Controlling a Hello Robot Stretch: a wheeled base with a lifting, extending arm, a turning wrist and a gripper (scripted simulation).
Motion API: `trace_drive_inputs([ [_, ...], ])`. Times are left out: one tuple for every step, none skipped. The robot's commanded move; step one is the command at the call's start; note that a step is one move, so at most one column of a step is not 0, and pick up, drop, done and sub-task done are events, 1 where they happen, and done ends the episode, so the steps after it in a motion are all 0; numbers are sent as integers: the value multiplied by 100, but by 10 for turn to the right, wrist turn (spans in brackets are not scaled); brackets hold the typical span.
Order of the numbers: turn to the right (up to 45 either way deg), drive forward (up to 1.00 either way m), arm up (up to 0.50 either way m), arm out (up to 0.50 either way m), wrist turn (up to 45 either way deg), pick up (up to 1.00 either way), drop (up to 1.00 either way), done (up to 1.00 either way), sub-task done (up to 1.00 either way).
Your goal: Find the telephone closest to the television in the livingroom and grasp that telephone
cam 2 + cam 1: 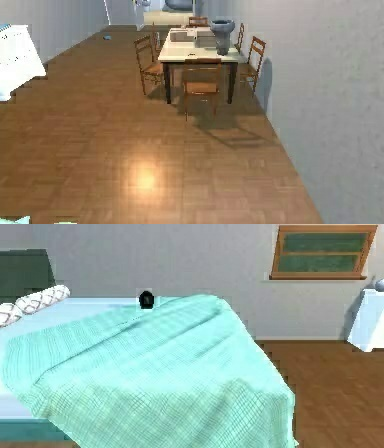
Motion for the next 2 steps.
trace_drive_inputs([
  [-450,0,0,0,0,0,0,0,0],
  [-450,0,0,0,0,0,0,0,0],
])
